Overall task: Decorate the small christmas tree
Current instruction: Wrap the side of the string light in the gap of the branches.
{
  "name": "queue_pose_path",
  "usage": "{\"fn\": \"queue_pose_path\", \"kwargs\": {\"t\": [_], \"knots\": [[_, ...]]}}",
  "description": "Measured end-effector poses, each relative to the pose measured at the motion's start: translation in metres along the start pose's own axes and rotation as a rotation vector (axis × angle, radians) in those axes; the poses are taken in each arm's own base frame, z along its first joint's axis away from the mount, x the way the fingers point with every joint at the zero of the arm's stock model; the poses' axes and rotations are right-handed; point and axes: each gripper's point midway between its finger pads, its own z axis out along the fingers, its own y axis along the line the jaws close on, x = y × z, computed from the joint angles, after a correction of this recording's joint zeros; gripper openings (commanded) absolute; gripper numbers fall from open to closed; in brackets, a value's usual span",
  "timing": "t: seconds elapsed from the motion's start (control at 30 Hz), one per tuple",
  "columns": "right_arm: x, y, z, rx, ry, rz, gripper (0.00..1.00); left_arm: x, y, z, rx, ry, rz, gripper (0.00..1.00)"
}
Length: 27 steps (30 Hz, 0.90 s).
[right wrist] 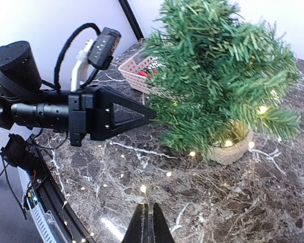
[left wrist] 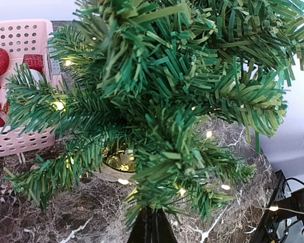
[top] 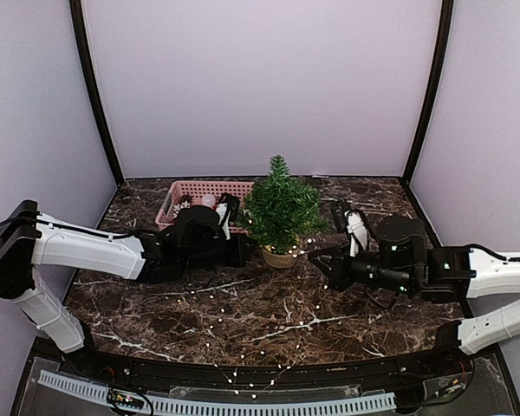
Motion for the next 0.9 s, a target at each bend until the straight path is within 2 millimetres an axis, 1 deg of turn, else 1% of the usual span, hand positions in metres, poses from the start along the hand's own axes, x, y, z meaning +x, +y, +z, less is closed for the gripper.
{"fn": "queue_pose_path", "kwargs": {"t": [0.07, 0.13, 0.27, 0.47, 0.57, 0.73, 0.83, 0.9], "knots": [[-0.005, 0.008, 0.003, -0.017, -0.009, -0.011, 0.00, 0.000, 0.000, 0.000, 0.000, 0.000, 0.000, 0.00], [-0.009, 0.010, 0.008, -0.012, -0.018, -0.014, 0.00, 0.000, 0.000, 0.000, 0.001, 0.000, 0.000, 0.00], [-0.022, 0.007, 0.022, 0.059, -0.042, -0.018, 0.00, 0.000, 0.001, 0.000, -0.001, 0.002, -0.001, 0.00], [-0.032, -0.003, 0.036, 0.143, -0.069, -0.013, 0.00, 0.003, 0.004, 0.000, -0.006, 0.006, -0.001, 0.00], [-0.036, -0.015, 0.042, 0.178, -0.077, 0.008, 0.00, 0.004, 0.006, 0.000, -0.010, 0.007, -0.003, 0.00], [-0.038, -0.046, 0.049, 0.249, -0.085, 0.071, 0.00, 0.006, 0.009, 0.000, -0.016, 0.011, -0.004, 0.00], [-0.034, -0.060, 0.052, 0.271, -0.087, 0.101, 0.00, 0.008, 0.011, 0.000, -0.021, 0.014, -0.005, 0.00], [-0.026, -0.064, 0.055, 0.270, -0.073, 0.110, 0.00, 0.007, 0.012, 0.000, -0.022, 0.013, -0.006, 0.00]]}}
